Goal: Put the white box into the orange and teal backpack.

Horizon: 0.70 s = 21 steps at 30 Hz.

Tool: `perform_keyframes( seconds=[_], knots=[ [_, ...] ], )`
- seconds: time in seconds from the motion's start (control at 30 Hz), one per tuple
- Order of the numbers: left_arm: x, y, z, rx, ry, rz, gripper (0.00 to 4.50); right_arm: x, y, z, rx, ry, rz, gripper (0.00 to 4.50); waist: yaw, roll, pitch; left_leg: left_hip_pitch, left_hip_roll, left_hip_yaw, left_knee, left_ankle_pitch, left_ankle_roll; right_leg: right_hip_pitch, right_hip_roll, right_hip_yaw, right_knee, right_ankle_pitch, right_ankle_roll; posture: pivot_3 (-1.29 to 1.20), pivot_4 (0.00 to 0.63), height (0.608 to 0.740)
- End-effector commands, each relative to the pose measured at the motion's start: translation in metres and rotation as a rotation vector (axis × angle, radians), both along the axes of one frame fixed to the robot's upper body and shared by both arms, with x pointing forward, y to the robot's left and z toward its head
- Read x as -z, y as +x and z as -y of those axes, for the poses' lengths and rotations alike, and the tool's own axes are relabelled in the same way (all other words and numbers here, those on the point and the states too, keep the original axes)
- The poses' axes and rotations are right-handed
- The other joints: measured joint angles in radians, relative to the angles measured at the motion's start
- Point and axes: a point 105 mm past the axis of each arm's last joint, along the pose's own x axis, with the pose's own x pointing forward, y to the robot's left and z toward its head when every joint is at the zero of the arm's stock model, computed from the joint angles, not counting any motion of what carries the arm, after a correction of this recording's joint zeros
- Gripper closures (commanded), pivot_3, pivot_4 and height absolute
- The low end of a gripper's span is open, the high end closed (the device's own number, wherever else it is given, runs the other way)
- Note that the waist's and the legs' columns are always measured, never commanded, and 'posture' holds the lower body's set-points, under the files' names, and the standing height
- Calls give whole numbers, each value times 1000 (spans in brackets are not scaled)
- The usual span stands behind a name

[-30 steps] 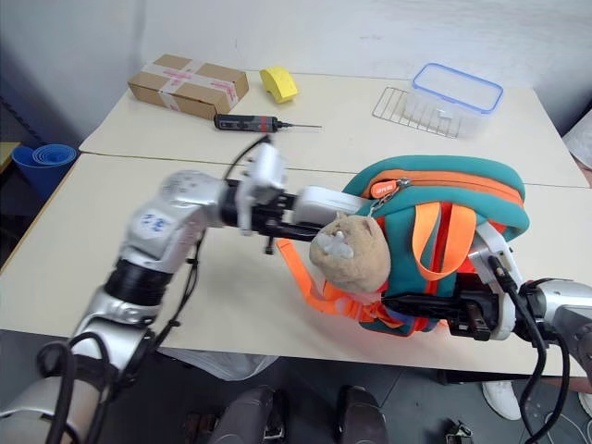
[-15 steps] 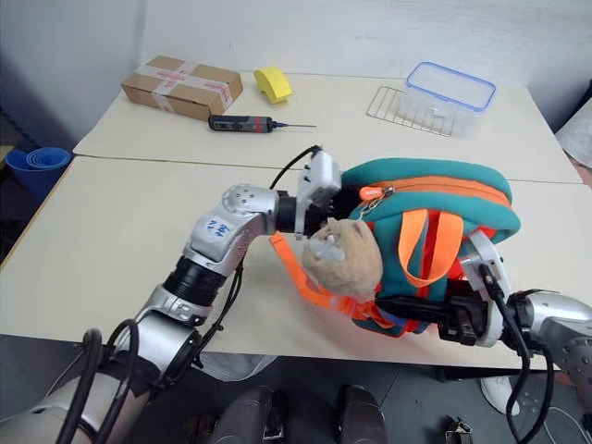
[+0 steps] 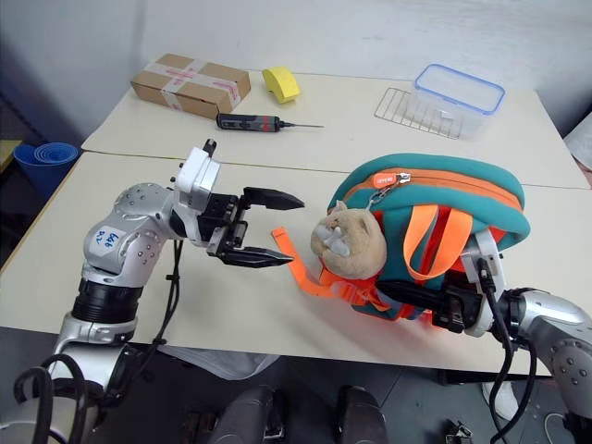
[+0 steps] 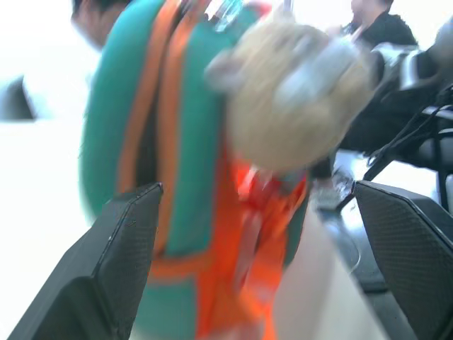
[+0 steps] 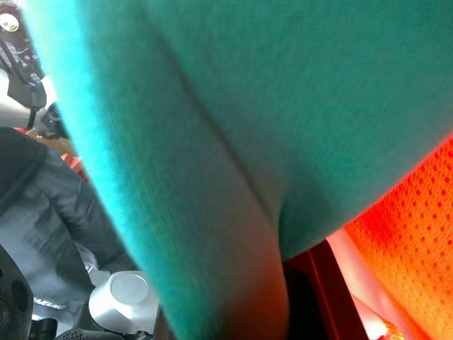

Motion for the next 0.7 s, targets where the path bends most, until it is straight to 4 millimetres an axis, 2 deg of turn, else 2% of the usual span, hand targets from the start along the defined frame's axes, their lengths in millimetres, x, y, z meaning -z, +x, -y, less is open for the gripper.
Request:
perform_keyframes(
  seconds=[0.03,0.13,0.27,0.43,0.5,0.6,0.7],
  knots=[
    [-4,-10,17,17,-36,41,6,-5,0,-2,-26,-2,23,4500,-1,0,0,0,0,0,0,0,0,0,1,0,0,0,0,0,150,740],
    [-2,-17,35,30,-104,25,6,-5,0,-3,-34,-4,22,4500,-2,0,0,0,0,1,0,1,0,0,2,-1,1,0,0,0,150,740],
    [5,-31,47,76,-120,-1,1246,-5,1,-1,-33,-1,22,4500,-3,0,0,0,1,1,0,1,0,0,2,-1,1,0,0,0,150,740],
    [9,-24,51,25,-113,20,2732,-5,0,-1,-32,0,21,4500,0,0,0,0,0,1,0,1,0,0,2,-1,0,0,0,0,150,740],
    [8,-20,50,11,-124,17,3275,-6,0,-2,-32,2,22,4500,-1,0,0,0,0,1,0,1,0,0,2,-1,0,0,0,0,150,740],
    [-3,-8,37,-36,-145,28,4050,-6,1,-1,-28,5,23,4500,-1,0,0,0,0,1,0,1,0,0,2,-1,0,0,0,0,150,740],
    [-12,3,18,-79,-135,42,4284,-6,1,-1,-19,6,23,4500,-3,0,0,0,1,1,0,1,0,0,2,-1,0,0,0,0,150,740]
  ],
)
